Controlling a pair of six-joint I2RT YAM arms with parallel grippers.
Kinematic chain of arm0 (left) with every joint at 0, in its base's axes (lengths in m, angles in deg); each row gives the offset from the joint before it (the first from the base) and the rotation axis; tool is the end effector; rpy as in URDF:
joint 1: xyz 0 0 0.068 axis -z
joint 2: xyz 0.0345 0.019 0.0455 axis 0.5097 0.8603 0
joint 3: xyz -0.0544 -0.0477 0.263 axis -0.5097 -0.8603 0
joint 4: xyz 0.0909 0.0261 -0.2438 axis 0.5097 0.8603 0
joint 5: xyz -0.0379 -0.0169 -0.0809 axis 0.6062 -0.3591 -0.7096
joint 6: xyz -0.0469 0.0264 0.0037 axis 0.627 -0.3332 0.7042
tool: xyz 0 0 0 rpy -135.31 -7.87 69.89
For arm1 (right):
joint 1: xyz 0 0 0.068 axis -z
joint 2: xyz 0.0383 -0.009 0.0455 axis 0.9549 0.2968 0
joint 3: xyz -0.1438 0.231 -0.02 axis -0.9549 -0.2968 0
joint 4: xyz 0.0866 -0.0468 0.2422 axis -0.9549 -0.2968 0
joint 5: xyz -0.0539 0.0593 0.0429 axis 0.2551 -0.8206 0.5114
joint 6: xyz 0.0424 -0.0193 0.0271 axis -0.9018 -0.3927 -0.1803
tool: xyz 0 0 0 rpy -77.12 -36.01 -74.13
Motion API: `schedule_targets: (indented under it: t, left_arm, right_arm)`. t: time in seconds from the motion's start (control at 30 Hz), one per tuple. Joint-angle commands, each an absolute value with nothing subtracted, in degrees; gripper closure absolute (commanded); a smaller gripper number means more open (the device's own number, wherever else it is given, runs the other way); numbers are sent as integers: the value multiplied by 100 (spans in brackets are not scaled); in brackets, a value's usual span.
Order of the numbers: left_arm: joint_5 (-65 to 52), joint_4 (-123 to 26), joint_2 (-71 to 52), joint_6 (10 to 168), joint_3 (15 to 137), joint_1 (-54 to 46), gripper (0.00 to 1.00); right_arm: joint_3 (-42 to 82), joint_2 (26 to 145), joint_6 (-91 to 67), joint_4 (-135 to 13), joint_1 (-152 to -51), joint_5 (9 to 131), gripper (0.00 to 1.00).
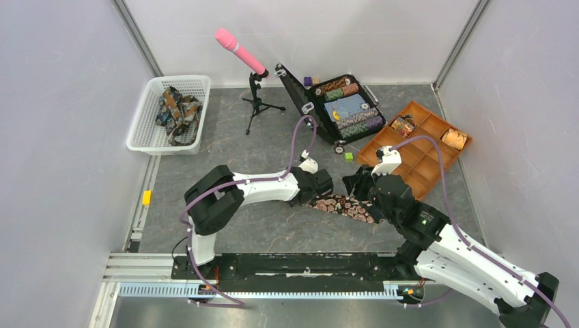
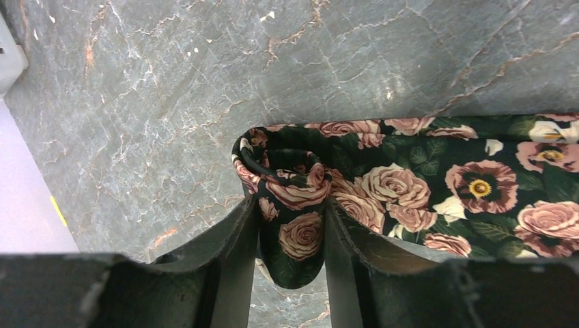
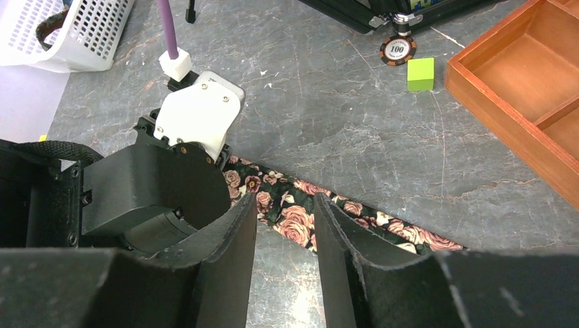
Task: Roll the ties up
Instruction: Roll the tie at the center of the board.
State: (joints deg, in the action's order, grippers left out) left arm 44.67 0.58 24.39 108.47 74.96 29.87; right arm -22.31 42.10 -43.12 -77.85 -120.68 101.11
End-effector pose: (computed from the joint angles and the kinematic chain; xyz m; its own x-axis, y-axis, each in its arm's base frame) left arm 0.1914 -0.2892 0.1578 -0.7373 0.5256 -0.4244 0.2651 0.8029 0.5339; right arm 0.1170 0.1090 0.2771 -0.4615 0.3283 -0.8242 -0.1950 0.8688 0.4552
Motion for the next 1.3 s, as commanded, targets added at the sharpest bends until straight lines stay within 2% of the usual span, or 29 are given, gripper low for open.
schedule_targets:
  t: [0.0,0.37,0.57,0.7,0.77,1.0,1.1,1.27]
  left_arm:
    - [4198,-12,2369,10978,7739,3027,55]
    - [4147,27,2350,10942,7771,3031,55]
    - [4374,121,2430,10903,7740,3028,76]
    - [4433,121,2473,10870,7729,3029,78]
    - [4455,175,2509,10866,7757,3030,76]
    - [4489,360,2333,10884,7819,3035,51]
    - [4532,409,2239,10896,7858,3027,47]
    - [4499,468,2211,10887,8015,3043,47]
  right_arm:
    - [-2185,4196,-4277,-7695,-12053,10264,57]
    - [-2212,4236,-4308,-7696,-12050,10223,55]
    - [-2232,4222,-4323,-7694,-12054,10216,55]
    - [-2231,4245,-4335,-7688,-12050,10215,54]
    - [-2222,4254,-4335,-7684,-12056,10209,53]
    - [-2194,4339,-4323,-7680,-12050,10188,52]
    - [-2223,4354,-4338,-7643,-12052,10161,51]
    - [-2256,4355,-4352,-7620,-12054,10152,50]
